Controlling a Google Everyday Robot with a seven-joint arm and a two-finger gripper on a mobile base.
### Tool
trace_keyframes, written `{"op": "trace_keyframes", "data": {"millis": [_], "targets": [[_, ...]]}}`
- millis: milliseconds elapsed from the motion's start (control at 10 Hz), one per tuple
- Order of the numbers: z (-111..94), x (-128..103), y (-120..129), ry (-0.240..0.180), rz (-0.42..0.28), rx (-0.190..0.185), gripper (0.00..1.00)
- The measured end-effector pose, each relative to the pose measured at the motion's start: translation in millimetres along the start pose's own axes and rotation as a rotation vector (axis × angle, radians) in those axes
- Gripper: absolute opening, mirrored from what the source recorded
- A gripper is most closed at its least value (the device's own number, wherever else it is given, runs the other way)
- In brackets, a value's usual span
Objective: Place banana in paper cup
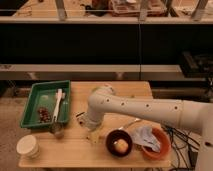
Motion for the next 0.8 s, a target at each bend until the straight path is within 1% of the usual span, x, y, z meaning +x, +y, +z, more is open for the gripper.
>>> {"op": "trace_keyframes", "data": {"millis": [200,300,500,700,800], "targets": [[9,13,-7,0.006,0.014,-0.008,0.8],[19,29,-14,0.021,0.021,-0.009,0.8],[20,46,-23,0.044,0.015,0.0,0.8],[24,60,-19,0.051,-0.013,0.018,0.8],[23,63,-16,0.055,-0.026,0.026,0.8]]}}
